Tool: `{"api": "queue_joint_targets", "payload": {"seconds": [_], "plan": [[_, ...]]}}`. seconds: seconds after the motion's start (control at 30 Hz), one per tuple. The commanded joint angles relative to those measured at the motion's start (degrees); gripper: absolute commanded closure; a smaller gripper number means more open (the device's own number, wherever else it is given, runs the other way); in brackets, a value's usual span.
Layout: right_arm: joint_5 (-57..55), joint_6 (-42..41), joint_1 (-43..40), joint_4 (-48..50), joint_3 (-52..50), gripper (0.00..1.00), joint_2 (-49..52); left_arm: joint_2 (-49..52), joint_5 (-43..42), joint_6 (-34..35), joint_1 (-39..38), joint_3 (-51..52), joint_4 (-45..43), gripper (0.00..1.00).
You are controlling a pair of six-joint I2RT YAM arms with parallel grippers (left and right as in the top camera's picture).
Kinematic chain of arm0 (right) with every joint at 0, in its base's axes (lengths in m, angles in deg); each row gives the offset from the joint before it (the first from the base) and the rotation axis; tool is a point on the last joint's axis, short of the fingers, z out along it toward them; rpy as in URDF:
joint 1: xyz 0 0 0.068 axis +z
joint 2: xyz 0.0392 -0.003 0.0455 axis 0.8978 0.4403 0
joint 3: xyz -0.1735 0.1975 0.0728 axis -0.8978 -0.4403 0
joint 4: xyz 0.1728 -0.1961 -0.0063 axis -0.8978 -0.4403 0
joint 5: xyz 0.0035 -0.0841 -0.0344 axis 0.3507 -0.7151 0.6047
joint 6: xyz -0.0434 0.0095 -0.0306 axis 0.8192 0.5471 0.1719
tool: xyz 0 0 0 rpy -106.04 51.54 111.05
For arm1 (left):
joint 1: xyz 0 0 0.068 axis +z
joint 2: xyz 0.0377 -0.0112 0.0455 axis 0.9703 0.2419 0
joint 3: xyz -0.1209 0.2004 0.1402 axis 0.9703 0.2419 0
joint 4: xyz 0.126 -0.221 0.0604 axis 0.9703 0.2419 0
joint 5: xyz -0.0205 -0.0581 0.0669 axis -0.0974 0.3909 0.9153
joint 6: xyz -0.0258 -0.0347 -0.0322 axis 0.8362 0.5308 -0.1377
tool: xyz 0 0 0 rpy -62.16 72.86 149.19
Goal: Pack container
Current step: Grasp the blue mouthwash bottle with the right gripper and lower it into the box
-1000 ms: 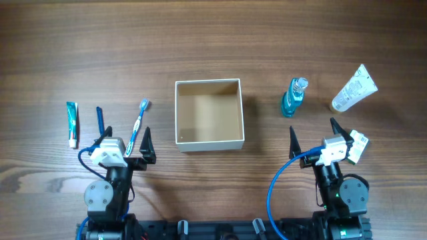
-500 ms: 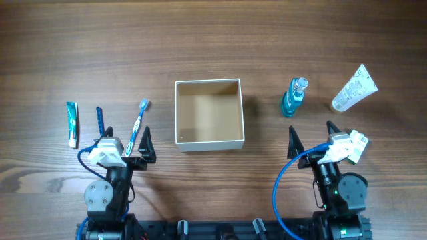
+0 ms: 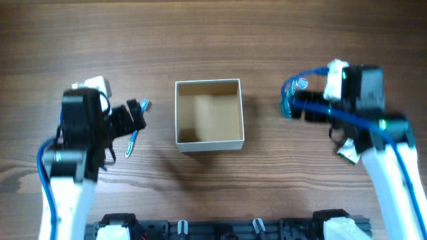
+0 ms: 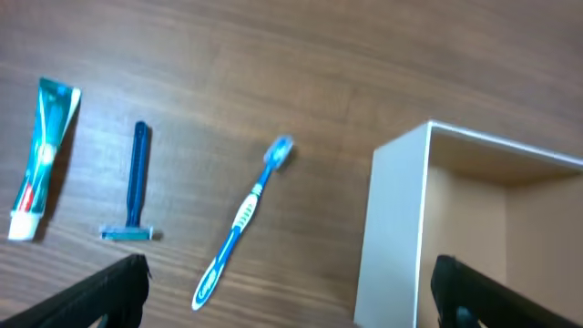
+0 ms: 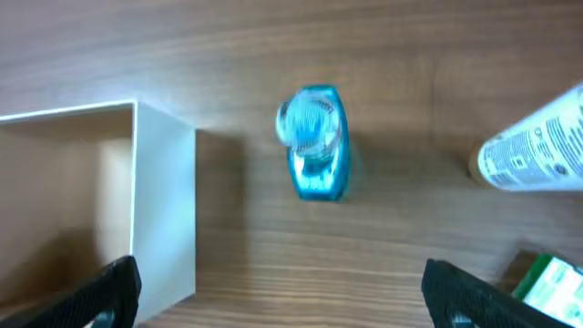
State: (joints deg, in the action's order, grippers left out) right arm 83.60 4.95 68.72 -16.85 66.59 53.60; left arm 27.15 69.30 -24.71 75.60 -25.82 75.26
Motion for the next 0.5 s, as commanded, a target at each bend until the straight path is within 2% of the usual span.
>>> {"api": "queue_joint_targets", "payload": {"seconds": [0.0, 0.07, 0.33, 0.37, 0.4, 0.47], "plan": [[-1.95, 0.87, 0.07, 0.81, 5.25, 0.02, 7.34, 10.12, 0.55, 0.76, -0.07, -7.74, 4.61, 0.00], [-2.78, 0.90, 0.07, 1.88, 5.25, 0.07, 11.10, 12.63, 0.57, 0.74, -0.07, -7.72, 4.57, 0.00], [-6.05, 2.97, 0.09, 7.87, 5.25, 0.09, 25.31, 13.22, 0.55, 0.76, -0.09, -7.72, 3.96, 0.00], [-6.03, 3.48, 0.09, 8.85, 5.25, 0.14, 25.99, 13.22, 0.55, 0.76, -0.09, -7.72, 3.98, 0.00], [-6.03, 3.67, 0.09, 9.66, 5.25, 0.32, 26.47, 13.22, 0.57, 0.76, -0.07, -7.72, 4.00, 0.00], [-6.03, 3.65, 0.09, 9.75, 5.25, 0.60, 26.53, 13.22, 0.57, 0.76, -0.07, -7.72, 3.98, 0.00]]}}
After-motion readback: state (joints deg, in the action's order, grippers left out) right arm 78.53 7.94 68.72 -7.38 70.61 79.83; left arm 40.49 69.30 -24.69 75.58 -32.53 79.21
